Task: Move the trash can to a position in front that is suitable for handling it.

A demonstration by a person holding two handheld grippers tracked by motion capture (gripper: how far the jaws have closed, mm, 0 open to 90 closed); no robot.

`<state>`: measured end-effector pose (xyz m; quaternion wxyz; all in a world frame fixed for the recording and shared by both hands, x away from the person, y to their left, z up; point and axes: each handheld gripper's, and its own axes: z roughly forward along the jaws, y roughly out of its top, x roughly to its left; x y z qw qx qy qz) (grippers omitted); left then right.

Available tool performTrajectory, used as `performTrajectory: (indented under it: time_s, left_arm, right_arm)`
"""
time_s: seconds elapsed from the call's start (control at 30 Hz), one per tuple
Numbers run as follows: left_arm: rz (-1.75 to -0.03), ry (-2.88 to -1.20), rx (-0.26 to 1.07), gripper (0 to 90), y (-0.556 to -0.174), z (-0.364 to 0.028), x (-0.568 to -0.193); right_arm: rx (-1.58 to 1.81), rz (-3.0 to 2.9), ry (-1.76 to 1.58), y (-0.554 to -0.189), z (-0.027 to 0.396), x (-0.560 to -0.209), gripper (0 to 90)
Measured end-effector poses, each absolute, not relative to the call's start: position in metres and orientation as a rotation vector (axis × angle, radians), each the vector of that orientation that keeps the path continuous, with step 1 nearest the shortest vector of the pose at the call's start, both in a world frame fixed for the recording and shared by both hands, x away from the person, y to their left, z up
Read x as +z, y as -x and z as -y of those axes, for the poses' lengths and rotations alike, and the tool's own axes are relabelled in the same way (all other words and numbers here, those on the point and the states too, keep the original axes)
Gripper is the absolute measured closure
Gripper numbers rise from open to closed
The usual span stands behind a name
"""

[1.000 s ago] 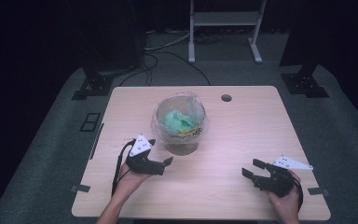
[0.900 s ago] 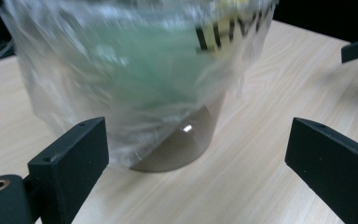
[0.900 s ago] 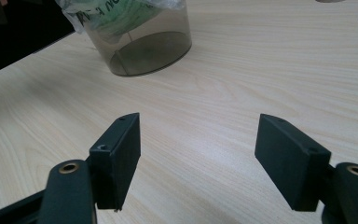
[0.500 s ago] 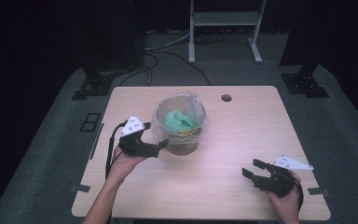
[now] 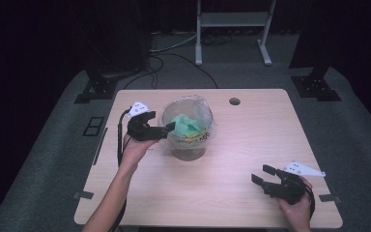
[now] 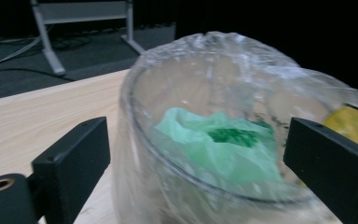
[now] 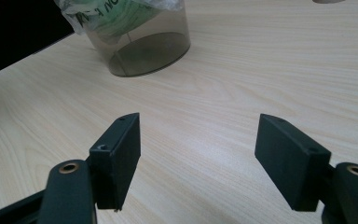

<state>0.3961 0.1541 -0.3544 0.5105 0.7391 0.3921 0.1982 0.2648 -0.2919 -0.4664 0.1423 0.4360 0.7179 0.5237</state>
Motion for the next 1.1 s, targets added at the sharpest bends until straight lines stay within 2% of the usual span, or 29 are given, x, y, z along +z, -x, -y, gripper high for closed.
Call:
performTrajectory:
  time_s: [0.27,0.3,0.33,0.4,0.47,0.5,0.53,0.57,0.6,0.67,0.7,0.93,1.1]
  left_arm:
    - [-1.002,-1.784,0.481,17.3,-0.408,-0.153,-0.364]
    - [-1.009,-1.788,0.484,22.5,-0.409,-0.154,-0.365]
    - [-1.019,-1.788,0.488,22.5,-0.411,-0.155,-0.366]
    - [-1.061,-1.738,0.482,32.5,-0.413,-0.159,-0.367]
    - [-1.069,-1.726,0.48,35.3,-0.414,-0.159,-0.368]
    - [-1.063,-1.731,0.485,43.9,-0.416,-0.159,-0.369]
    - [-1.063,-1.731,0.485,47.8,-0.416,-0.159,-0.369]
    - [-1.059,-1.728,0.482,47.8,-0.416,-0.159,-0.369]
    - [-1.055,-1.726,0.474,55.4,-0.416,-0.159,-0.368]
    - [-1.048,-1.739,0.475,57.9,-0.416,-0.157,-0.367]
    - [-1.042,-1.743,0.479,62.8,-0.416,-0.156,-0.366]
    - [-1.023,-1.744,0.525,74.5,-0.414,-0.157,-0.362]
    - [-1.004,-1.76,0.55,78.3,-0.412,-0.159,-0.359]
  right_arm:
    - [1.513,-2.066,-1.263,-0.264,0.293,-0.466,30.4]
    - [1.512,-2.066,-1.261,-0.265,0.293,-0.467,30.5]
    - [1.512,-2.066,-1.261,-0.265,0.293,-0.467,30.5]
    - [1.511,-2.067,-1.264,-0.265,0.292,-0.467,30.4]
    - [1.513,-2.067,-1.264,-0.265,0.291,-0.467,30.4]
    - [1.511,-2.07,-1.26,-0.266,0.29,-0.467,30.5]
    - [1.511,-2.07,-1.26,-0.266,0.29,-0.467,30.5]
    - [1.508,-2.073,-1.259,-0.266,0.289,-0.466,30.5]
    - [1.487,-2.079,-1.247,-0.266,0.287,-0.466,30.5]
    - [1.48,-2.081,-1.245,-0.266,0.286,-0.467,30.5]
    - [1.482,-2.081,-1.243,-0.266,0.285,-0.466,30.5]
    - [1.474,-2.081,-1.239,-0.266,0.284,-0.466,30.5]
    - [1.472,-2.084,-1.243,-0.267,0.284,-0.467,30.5]
